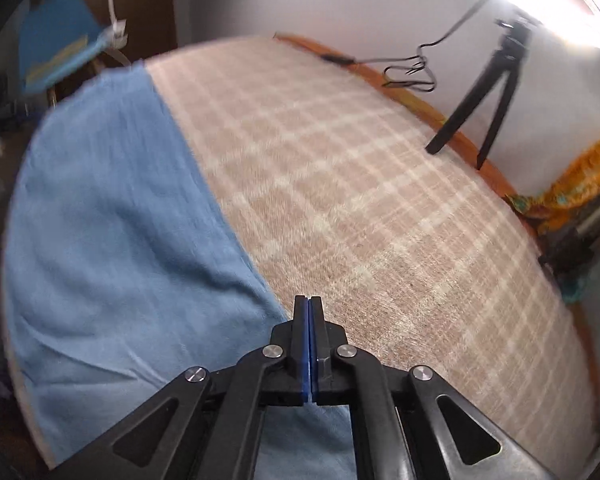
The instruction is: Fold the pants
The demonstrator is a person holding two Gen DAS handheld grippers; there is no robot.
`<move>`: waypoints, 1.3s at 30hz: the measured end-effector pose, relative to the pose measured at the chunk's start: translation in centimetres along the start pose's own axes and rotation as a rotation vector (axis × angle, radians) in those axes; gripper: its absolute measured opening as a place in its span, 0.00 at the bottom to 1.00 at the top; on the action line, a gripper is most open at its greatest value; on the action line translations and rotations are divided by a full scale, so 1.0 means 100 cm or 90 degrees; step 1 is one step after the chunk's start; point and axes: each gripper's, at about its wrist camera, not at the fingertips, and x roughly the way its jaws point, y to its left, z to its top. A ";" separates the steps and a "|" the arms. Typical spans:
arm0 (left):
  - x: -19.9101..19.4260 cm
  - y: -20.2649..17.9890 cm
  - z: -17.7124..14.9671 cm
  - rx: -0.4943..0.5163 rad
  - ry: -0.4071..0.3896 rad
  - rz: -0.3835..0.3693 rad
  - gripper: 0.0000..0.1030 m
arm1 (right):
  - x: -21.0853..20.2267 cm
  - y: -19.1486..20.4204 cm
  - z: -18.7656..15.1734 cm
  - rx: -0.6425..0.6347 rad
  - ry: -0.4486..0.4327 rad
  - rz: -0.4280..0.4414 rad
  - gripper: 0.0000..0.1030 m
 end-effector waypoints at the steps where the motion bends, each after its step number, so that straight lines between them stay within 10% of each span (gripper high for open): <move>1: -0.002 -0.001 0.000 0.000 -0.002 -0.002 0.47 | -0.010 -0.006 -0.001 0.024 -0.013 0.024 0.00; 5: -0.005 -0.010 -0.003 0.011 -0.006 -0.017 0.47 | -0.028 -0.018 -0.015 0.054 -0.029 0.007 0.33; 21: 0.023 -0.060 -0.023 0.077 0.034 -0.045 0.47 | -0.097 -0.144 -0.169 0.349 -0.061 -0.020 0.61; 25: 0.025 -0.065 -0.025 0.079 0.039 -0.044 0.47 | -0.073 -0.146 -0.173 0.355 -0.038 0.012 0.55; 30: 0.024 -0.069 -0.022 0.087 0.039 -0.040 0.47 | -0.059 -0.141 -0.173 0.339 -0.025 -0.009 0.05; 36: 0.020 -0.078 -0.019 0.092 0.035 -0.047 0.47 | -0.053 -0.148 -0.175 0.353 -0.024 -0.032 0.07; 39: 0.018 -0.091 -0.018 0.107 0.034 -0.055 0.47 | -0.071 -0.151 -0.182 0.392 -0.062 -0.037 0.38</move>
